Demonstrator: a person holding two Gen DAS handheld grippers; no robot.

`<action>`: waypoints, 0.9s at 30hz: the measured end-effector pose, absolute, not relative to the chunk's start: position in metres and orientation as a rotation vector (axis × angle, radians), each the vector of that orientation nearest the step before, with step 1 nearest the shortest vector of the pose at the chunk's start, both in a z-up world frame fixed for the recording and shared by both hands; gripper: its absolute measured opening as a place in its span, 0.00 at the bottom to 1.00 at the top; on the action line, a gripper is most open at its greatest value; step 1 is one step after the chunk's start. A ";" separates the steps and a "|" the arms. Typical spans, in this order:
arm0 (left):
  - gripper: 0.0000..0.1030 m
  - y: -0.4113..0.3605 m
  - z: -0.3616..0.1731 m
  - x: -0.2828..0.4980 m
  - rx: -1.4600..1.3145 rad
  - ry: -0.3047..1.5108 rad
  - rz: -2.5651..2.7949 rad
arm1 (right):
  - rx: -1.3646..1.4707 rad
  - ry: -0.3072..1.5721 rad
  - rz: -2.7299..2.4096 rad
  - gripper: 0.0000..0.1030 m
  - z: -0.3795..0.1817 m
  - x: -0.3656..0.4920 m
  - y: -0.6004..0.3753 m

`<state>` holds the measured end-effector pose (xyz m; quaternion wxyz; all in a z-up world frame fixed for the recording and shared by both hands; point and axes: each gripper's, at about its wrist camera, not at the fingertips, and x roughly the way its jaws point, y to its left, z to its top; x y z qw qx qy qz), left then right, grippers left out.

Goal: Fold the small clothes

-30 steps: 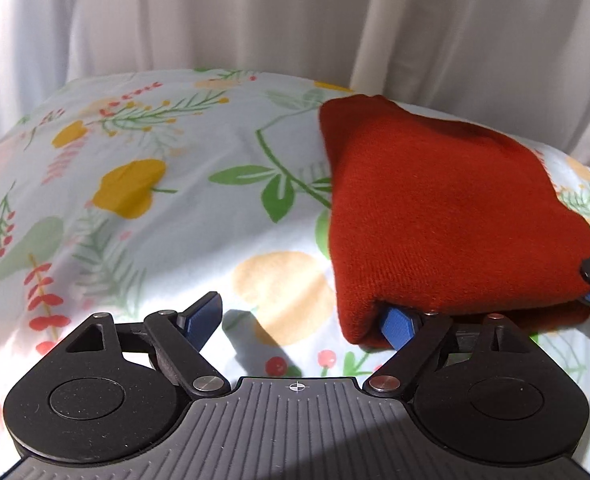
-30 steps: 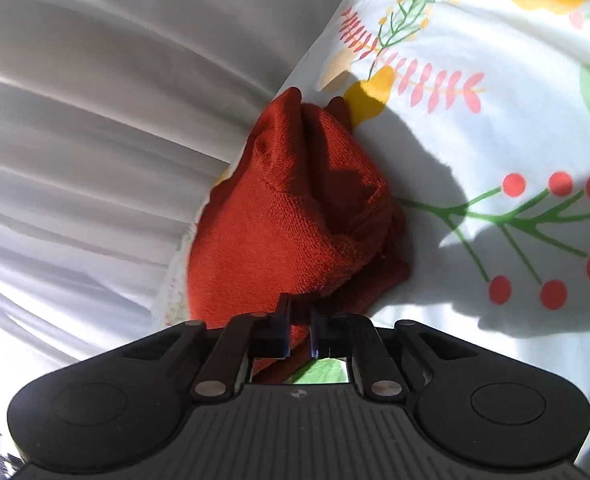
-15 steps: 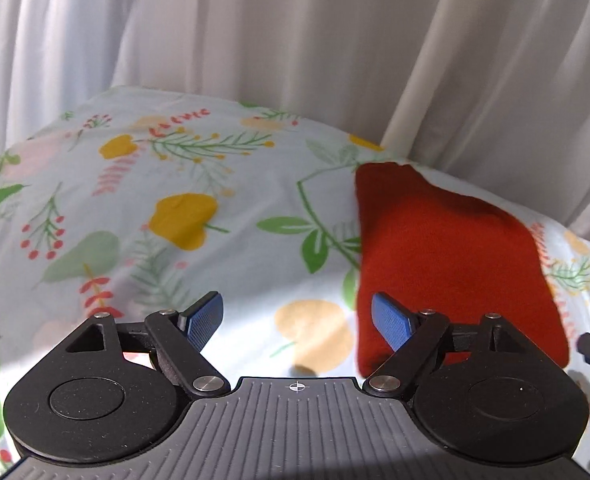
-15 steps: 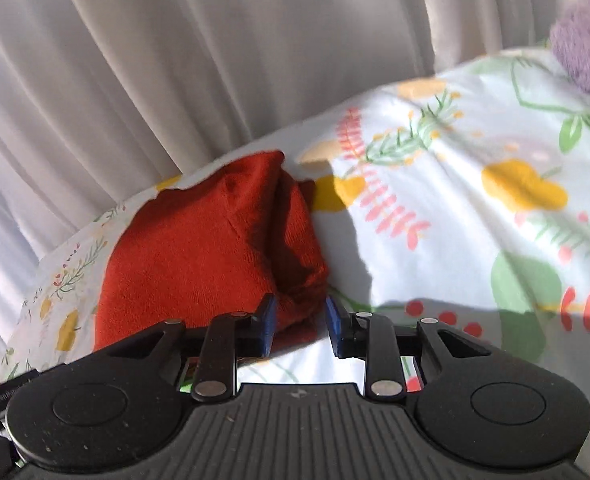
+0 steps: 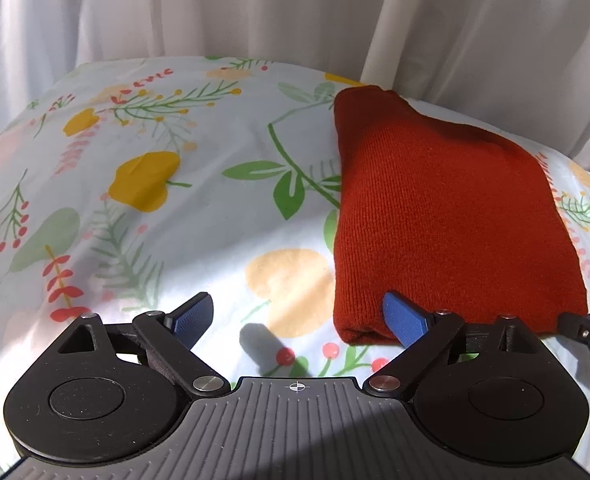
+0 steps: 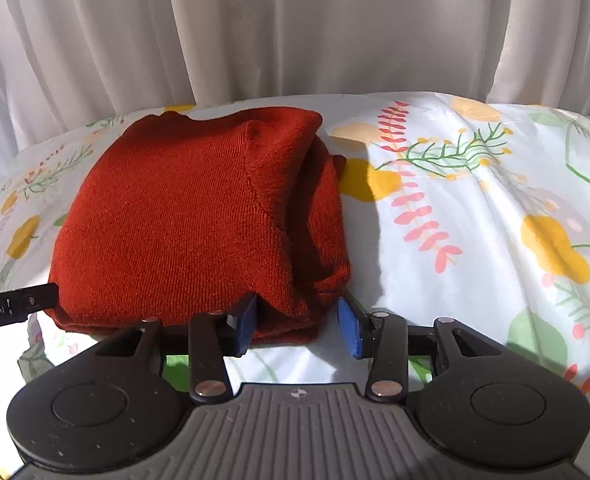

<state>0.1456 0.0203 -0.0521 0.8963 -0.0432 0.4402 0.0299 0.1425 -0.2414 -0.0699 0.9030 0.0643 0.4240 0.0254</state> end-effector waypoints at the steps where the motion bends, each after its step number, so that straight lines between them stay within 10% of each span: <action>1: 0.92 0.020 -0.052 0.143 -0.087 0.940 0.056 | 0.127 0.907 0.054 0.44 -0.071 0.140 -0.239; 13: 0.96 0.007 -0.028 0.126 0.007 0.983 0.124 | 0.030 1.040 0.116 0.96 -0.045 0.103 -0.198; 27: 0.97 -0.005 -0.017 0.126 0.030 0.991 0.094 | 0.020 1.059 0.003 0.96 -0.029 0.116 -0.195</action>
